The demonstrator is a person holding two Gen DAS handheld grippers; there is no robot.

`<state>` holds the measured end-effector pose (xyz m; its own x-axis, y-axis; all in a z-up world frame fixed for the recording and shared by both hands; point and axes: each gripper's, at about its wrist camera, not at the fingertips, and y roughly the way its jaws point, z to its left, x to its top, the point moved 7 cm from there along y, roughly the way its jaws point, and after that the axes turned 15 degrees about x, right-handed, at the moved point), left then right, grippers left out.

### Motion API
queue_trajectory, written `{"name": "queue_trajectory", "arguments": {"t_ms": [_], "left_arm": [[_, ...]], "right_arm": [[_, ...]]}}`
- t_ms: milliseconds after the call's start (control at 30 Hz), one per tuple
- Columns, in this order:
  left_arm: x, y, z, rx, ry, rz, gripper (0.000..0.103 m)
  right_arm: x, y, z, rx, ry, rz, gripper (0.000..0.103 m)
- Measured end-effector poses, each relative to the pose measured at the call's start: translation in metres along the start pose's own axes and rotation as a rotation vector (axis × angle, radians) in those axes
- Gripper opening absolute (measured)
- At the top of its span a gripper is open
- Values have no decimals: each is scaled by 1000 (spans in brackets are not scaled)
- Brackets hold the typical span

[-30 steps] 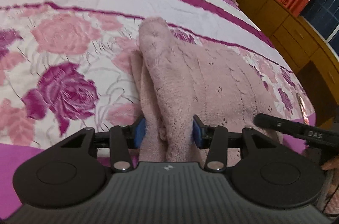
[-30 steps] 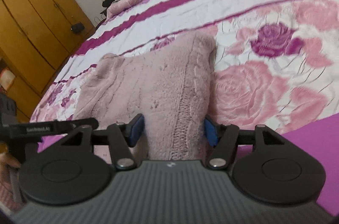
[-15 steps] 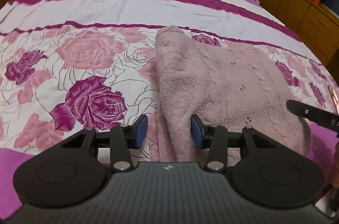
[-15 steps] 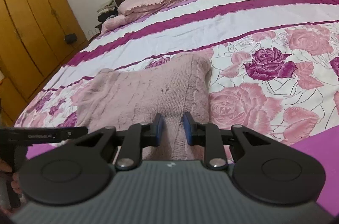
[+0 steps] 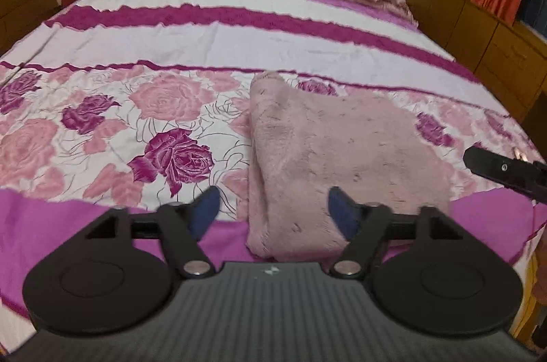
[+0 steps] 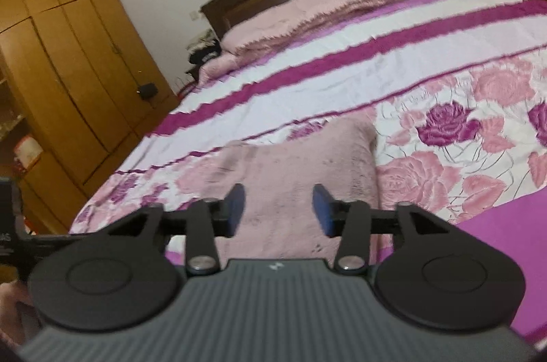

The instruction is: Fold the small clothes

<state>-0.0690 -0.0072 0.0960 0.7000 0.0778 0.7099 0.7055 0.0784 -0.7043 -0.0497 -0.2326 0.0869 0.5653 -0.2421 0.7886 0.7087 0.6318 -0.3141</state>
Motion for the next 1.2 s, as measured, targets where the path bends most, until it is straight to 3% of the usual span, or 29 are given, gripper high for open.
{"name": "queue_trajectory", "arguments": {"t_ms": [100,200,400,533,700,867,1067,1200], "left_arm": [[-6,-23,-3,10,4,-11,80],[-16,-40,-8,9,10,-6,91],[-41,-52,-21,36,50,-22,95],[-54,-40,-23,52,31,-21,97],[-65,-13,-25,124,36,-7,99],[-73,16,-36,127,67,24,99],[-90,46,-43,147,97,76,99],[-93,54,-42,155,103,67,100]], "right_arm": [[-3,-17,16,14,-25,5,57],[-8,-32,26,25,-27,5,63],[-23,-45,30,8,-46,-1,69],[-39,-41,18,-63,-62,25,69],[-62,-28,0,-158,-102,82,69],[-80,-12,-19,-257,-154,108,69],[-99,5,-28,-288,-206,142,69],[-104,11,-28,-300,-234,155,71]]}}
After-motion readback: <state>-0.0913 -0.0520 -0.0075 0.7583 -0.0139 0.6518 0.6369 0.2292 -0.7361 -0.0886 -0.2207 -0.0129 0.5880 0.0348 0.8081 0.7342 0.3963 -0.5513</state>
